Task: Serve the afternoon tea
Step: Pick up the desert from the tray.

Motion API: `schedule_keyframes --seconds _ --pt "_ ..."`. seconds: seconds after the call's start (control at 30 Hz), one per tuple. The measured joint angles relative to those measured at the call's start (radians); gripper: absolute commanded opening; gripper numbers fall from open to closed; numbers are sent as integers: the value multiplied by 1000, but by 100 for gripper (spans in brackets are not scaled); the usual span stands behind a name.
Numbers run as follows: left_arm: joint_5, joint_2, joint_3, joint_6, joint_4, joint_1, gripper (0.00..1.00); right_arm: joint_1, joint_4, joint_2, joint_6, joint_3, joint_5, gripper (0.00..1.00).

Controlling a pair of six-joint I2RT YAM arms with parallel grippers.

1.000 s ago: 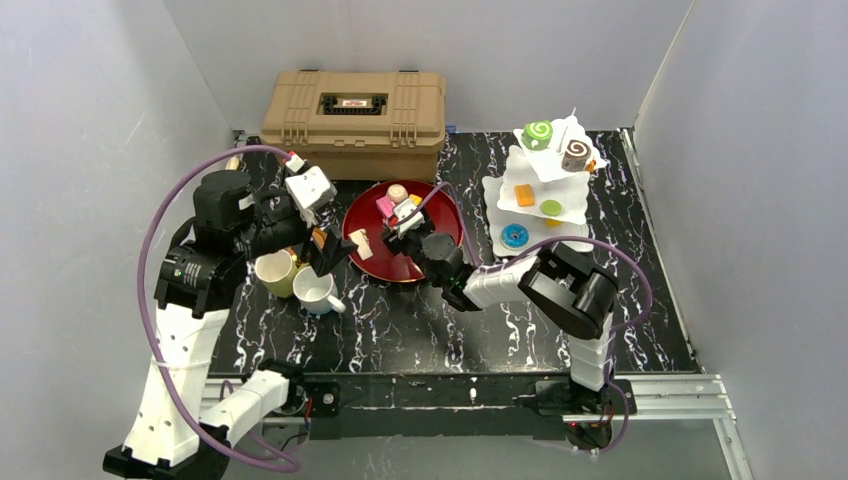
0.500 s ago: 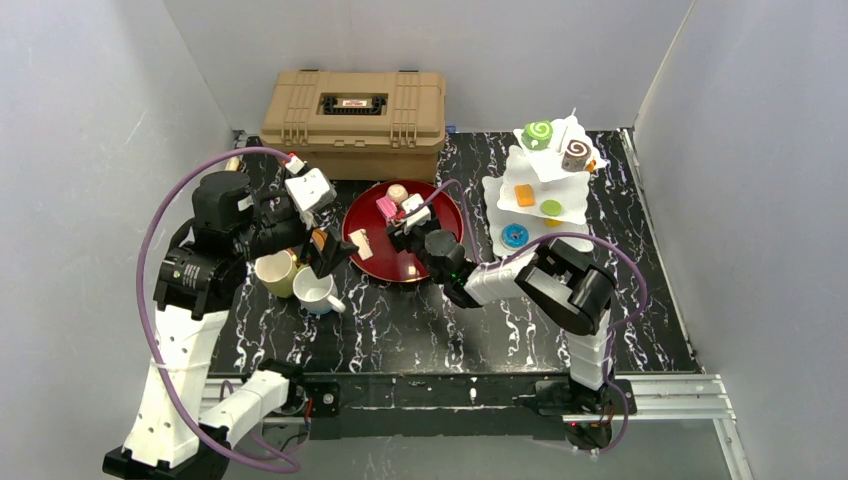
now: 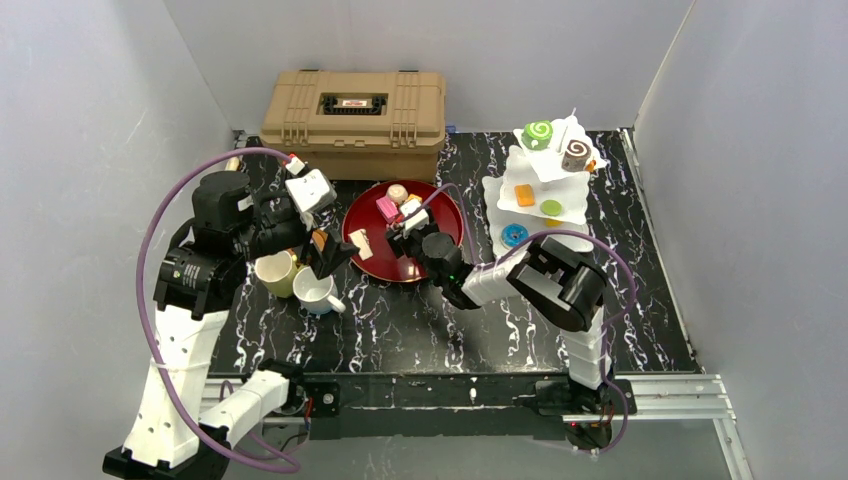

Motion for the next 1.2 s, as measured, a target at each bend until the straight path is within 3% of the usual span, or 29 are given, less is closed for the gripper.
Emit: schedule_keyframes --seconds 0.37,0.67,0.93,1.2 --pt "7 0 0 2 0 0 98 0 0 2 -16 1 2 70" --pt "8 -7 -2 10 -3 0 98 -15 2 17 4 18 -2 45" --pt "11 -14 -3 16 -7 0 98 -22 -4 8 9 18 -9 38" --pt "11 -18 -9 23 -11 0 98 -40 -64 -227 -48 -138 32 36"
